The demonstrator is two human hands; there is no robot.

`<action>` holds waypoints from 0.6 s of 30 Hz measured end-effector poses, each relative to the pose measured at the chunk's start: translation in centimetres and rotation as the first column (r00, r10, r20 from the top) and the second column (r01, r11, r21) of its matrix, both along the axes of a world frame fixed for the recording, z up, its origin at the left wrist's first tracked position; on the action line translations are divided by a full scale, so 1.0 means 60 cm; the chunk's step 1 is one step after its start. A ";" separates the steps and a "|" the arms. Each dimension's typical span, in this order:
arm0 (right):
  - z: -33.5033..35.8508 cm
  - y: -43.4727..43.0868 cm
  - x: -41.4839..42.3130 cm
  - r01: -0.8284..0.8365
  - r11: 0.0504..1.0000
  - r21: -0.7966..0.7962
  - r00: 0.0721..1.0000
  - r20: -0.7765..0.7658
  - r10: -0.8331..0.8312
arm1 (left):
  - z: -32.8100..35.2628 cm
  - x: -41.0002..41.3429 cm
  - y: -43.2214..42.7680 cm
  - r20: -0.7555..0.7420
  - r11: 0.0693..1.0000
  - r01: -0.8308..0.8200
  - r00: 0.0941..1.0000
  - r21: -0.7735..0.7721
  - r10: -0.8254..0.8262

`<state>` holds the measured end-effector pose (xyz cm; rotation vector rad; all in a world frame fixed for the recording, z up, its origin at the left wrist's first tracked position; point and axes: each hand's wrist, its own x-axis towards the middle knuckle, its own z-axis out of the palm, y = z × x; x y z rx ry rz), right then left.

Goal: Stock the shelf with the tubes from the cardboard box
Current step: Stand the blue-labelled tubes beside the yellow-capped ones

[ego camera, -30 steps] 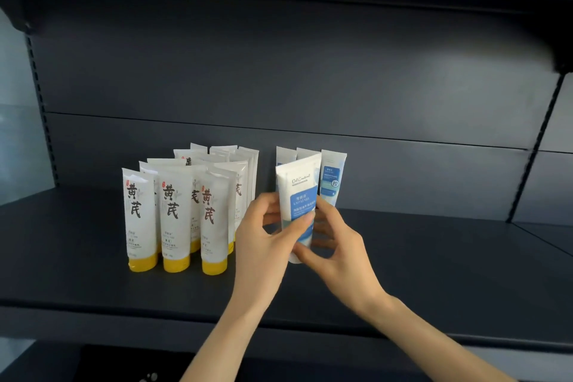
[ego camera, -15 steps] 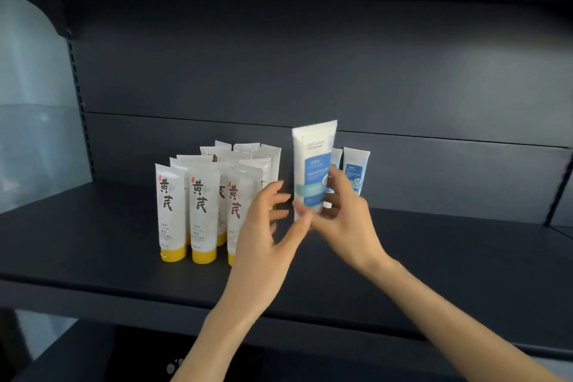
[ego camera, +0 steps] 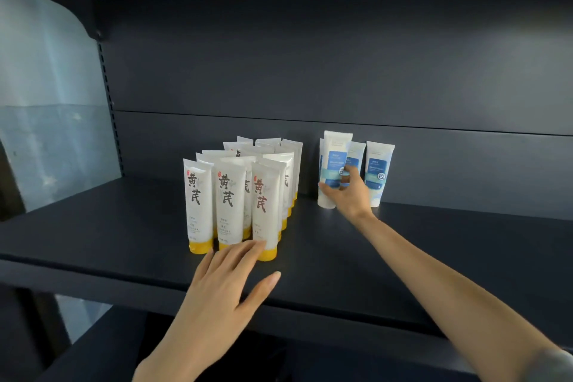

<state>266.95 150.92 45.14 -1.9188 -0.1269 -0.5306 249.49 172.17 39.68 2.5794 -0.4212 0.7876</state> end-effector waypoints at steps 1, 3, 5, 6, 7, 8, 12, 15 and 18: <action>-0.006 0.004 0.010 0.008 1.000 -0.008 1.000 -0.016 -0.008 | 0.001 -0.002 0.007 0.012 1.000 -0.007 1.000 0.013 0.007; -0.020 0.011 0.029 0.016 1.000 -0.018 0.999 -0.048 -0.017 | 0.002 -0.004 0.017 0.006 1.000 -0.007 1.000 -0.002 0.007; -0.034 0.018 0.043 0.038 0.998 -0.043 0.996 -0.076 -0.041 | 0.000 -0.003 0.027 -0.026 0.999 -0.005 1.000 -0.050 0.004; -0.040 0.020 0.048 0.048 0.998 -0.045 0.995 -0.082 -0.051 | -0.002 -0.001 0.031 -0.036 0.998 -0.007 0.999 -0.056 0.005; -0.044 0.022 0.052 0.056 0.997 -0.044 0.994 -0.087 -0.059 | -0.003 0.000 0.033 -0.050 0.998 -0.009 0.999 -0.055 0.006; -0.044 0.024 0.057 0.063 0.997 -0.049 0.994 -0.087 -0.067 | -0.003 0.002 0.036 -0.057 0.999 -0.009 0.998 -0.051 0.006; -0.039 0.031 0.071 0.110 0.989 -0.102 0.987 -0.109 -0.121 | 0.008 0.003 0.044 -0.090 0.999 -0.009 0.996 -0.051 0.004; -0.037 0.038 0.074 0.157 0.983 -0.099 0.977 -0.132 -0.169 | 0.014 0.004 0.053 -0.082 0.996 0.010 0.997 -0.093 -0.017; -0.040 0.044 0.075 0.211 0.975 -0.070 0.965 -0.146 -0.219 | 0.019 0.005 0.063 -0.072 0.993 0.034 0.996 -0.115 -0.043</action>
